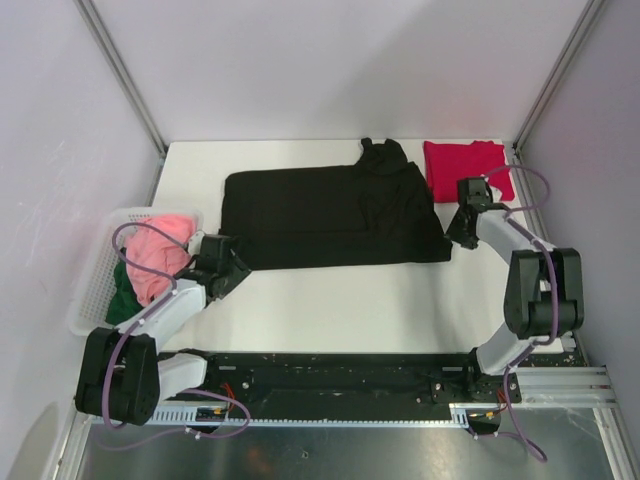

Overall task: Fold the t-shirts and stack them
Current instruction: Fold the flattened tshirt in 1/3 of the way

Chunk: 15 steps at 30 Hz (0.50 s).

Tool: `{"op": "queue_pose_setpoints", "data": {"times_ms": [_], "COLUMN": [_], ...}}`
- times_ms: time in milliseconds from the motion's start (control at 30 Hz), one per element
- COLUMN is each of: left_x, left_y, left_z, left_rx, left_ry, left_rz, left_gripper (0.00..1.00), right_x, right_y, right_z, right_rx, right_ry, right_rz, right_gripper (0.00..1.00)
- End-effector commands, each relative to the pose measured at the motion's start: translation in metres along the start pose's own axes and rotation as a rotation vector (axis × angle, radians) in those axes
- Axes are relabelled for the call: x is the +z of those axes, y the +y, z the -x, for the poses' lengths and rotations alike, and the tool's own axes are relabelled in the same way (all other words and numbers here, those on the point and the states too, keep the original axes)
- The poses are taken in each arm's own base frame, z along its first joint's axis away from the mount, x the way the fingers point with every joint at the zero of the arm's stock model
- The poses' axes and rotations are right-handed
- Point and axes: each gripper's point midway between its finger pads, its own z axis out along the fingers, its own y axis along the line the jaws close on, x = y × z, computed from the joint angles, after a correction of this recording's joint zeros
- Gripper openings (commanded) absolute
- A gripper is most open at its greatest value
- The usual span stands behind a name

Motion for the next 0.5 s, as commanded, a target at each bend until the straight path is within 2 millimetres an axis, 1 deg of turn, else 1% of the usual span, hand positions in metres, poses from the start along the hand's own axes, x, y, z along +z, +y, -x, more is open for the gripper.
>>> {"op": "queue_pose_setpoints", "data": {"times_ms": [0,167,233,333,467], "left_x": [-0.005,-0.004,-0.005,-0.005,-0.005], "left_y": [-0.004,-0.004,-0.004,-0.004,-0.003], "left_z": [0.015,0.015,0.015,0.015,0.015], "left_rx": [-0.034,-0.028,-0.026,-0.025,-0.022], "left_ry": [-0.056,-0.054,-0.054,-0.057,-0.058], "left_rz": [-0.012,-0.012,-0.013,-0.013,-0.013], "left_gripper": [0.61,0.61,0.61,0.61,0.61], "right_x": [-0.019,-0.012,-0.009,-0.007,-0.01], "right_y": [-0.004,-0.003,-0.001,-0.001,-0.005], "right_z": [0.0,-0.035,-0.043,-0.049,-0.047], "right_rx": [0.083,0.126,0.138,0.152,0.171], "right_ry": [-0.022,0.037,0.048,0.05,0.024], "right_rz": [0.077,0.159,0.186,0.201,0.185], "right_gripper": [0.38,0.38,0.38,0.38,0.38]}}
